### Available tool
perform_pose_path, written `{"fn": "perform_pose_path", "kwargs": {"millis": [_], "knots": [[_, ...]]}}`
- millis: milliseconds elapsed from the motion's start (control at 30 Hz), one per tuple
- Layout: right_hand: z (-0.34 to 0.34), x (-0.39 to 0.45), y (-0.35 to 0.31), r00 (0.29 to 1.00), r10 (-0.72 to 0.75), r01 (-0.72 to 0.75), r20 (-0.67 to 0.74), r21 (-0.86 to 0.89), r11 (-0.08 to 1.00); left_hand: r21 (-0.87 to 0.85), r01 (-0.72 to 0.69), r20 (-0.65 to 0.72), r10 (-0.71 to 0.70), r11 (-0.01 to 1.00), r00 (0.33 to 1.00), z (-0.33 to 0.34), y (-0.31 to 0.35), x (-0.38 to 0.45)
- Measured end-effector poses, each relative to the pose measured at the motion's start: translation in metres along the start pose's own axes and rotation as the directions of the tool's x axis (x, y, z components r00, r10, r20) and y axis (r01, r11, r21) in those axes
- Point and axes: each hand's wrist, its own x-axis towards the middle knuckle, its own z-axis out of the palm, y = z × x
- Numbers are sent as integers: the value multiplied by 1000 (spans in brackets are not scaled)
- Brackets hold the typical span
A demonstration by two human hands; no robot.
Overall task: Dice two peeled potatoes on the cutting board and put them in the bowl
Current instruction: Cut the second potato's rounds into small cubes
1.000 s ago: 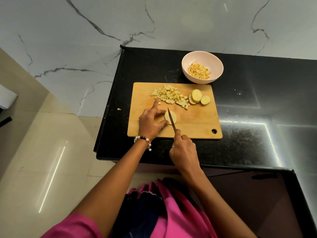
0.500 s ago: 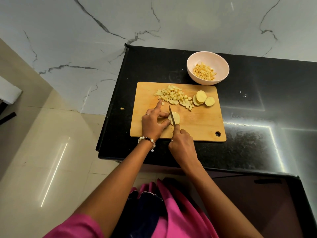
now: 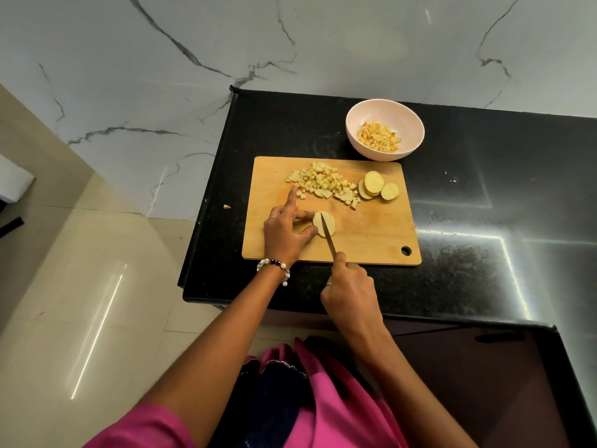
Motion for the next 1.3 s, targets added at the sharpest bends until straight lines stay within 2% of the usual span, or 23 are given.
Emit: {"fn": "perform_pose_path", "kwargs": {"millis": [167, 233, 300, 367, 433, 533, 600, 633, 700, 767, 933, 1033, 1133, 1300], "knots": [[-1, 17, 4, 996, 22, -13, -88, 97, 995, -3, -25, 39, 25, 1000, 999, -3, 0, 0], [-1, 21, 10, 992, 28, -14, -125, 113, 994, 121, -155, 87, 145, 981, 986, -5, 0, 5], [-1, 25, 17, 986, 34, -14, -161, 128, 992, 270, -292, 252, 225, 918, 941, -10, 4, 13], [-2, 27, 24, 981, 53, -25, -187, 150, 988, 368, -456, 490, 248, 810, 836, -15, 10, 23], [-3, 29, 31, 976, 69, -31, -207, 179, 983, 402, -629, 667, 257, 666, 699, -20, 17, 38], [-4, 32, 40, 972, 72, -24, -222, 211, 977, 362, -782, 798, 264, 508, 542, -25, 32, 59], [-4, 33, 44, 974, 64, -12, -217, 233, 972, 320, -824, 843, 257, 466, 473, -27, 40, 68], [-3, 33, 45, 975, 58, -6, -212, 240, 971, 305, -826, 852, 251, 475, 460, -28, 43, 70], [-2, 34, 49, 978, 48, 5, -205, 249, 968, 296, -802, 847, 245, 520, 471, -30, 45, 69], [0, 34, 51, 978, 42, 9, -202, 248, 969, 322, -744, 814, 231, 586, 534, -31, 40, 65], [2, 35, 47, 982, 12, 26, -189, 198, 980, 437, -428, 548, 143, 791, 824, -27, 31, 37], [6, 36, 39, 984, -18, 47, -178, 159, 986, 469, -237, 384, 45, 851, 922, -14, 37, 20], [12, 33, 32, 988, -9, 24, -152, 95, 995, 421, -114, 327, -33, 900, 944, -9, 41, 16], [15, 32, 25, 992, -30, 35, -122, 34, 999, 330, -53, 444, -105, 942, 890, -22, 38, 26]]}}
